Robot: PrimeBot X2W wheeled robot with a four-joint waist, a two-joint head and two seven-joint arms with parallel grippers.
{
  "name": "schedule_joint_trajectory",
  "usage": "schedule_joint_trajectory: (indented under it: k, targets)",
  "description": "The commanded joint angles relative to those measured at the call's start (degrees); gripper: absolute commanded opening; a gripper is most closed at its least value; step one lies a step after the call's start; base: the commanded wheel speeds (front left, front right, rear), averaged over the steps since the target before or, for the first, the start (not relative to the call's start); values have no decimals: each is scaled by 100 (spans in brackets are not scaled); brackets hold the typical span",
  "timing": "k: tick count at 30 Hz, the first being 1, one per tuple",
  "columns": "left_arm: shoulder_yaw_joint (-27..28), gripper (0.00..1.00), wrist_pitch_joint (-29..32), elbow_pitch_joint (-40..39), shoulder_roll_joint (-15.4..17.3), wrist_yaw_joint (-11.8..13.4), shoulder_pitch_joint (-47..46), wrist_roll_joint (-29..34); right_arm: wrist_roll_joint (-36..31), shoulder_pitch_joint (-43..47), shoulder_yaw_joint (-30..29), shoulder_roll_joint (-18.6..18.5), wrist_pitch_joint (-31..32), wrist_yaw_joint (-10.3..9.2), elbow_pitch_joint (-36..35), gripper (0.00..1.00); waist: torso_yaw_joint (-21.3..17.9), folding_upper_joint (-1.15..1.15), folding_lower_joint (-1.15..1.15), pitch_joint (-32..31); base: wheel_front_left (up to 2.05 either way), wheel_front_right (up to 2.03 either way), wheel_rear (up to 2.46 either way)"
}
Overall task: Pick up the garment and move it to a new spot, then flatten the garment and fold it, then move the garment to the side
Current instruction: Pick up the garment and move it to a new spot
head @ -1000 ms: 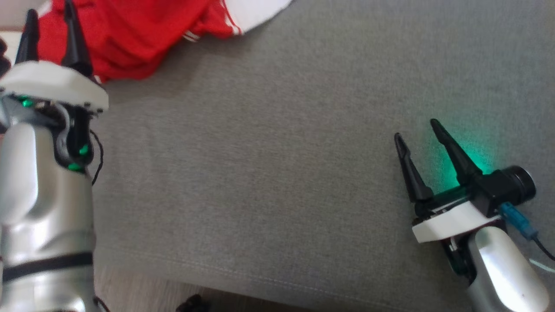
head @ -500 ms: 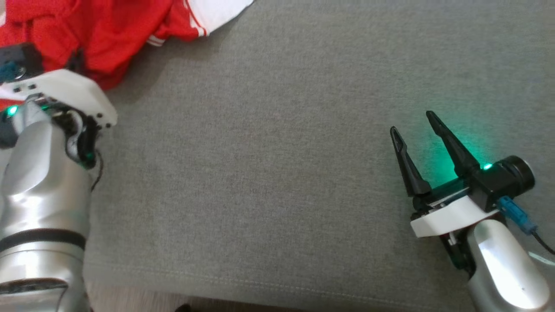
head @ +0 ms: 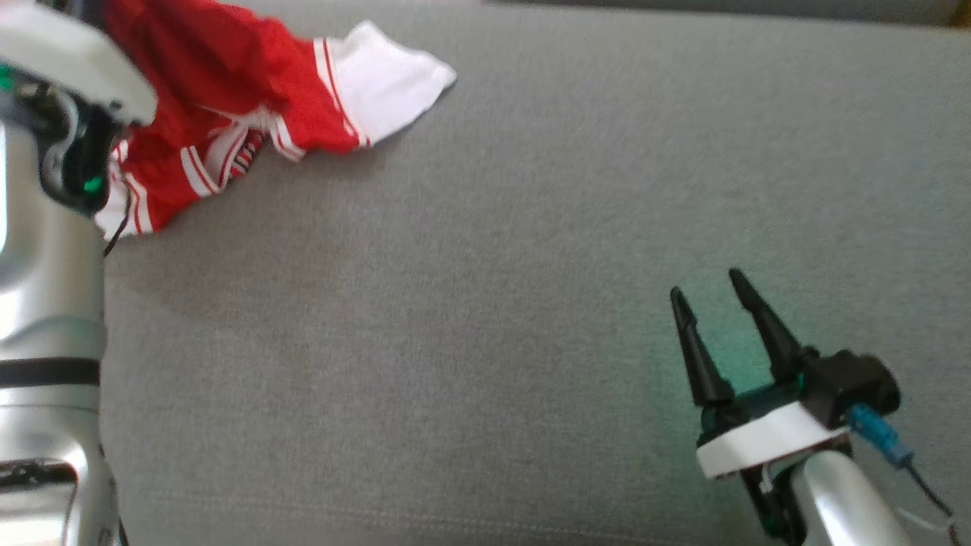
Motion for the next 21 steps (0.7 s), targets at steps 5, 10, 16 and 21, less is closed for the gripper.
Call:
schedule_joint_trajectory:
  k: [5, 10, 16, 21]
  targets:
    - [-376, 0, 1194, -2002, 304, -47, 264, -900, 55, 213, 67, 200, -32, -4, -152, 100, -277, 0, 0, -628, 0, 0, 0]
    - [-651, 0, 3052, -4893, 595, -41, 1359, -2429, 53, 284, 179, 307, -32, -4, -173, 100, -677, 0, 0, -800, 0, 0, 0]
    - [-880, 0, 4047, -6315, 640, 202, 2085, -3142, 83, 169, 310, 375, -32, -4, -222, 100, -1244, 0, 0, -687, 0, 0, 0]
    - [-1210, 0, 4346, -6339, 495, 464, 2443, -3201, 154, 50, 372, 436, -32, -4, -281, 100, -1816, 0, 0, -541, 0, 0, 0]
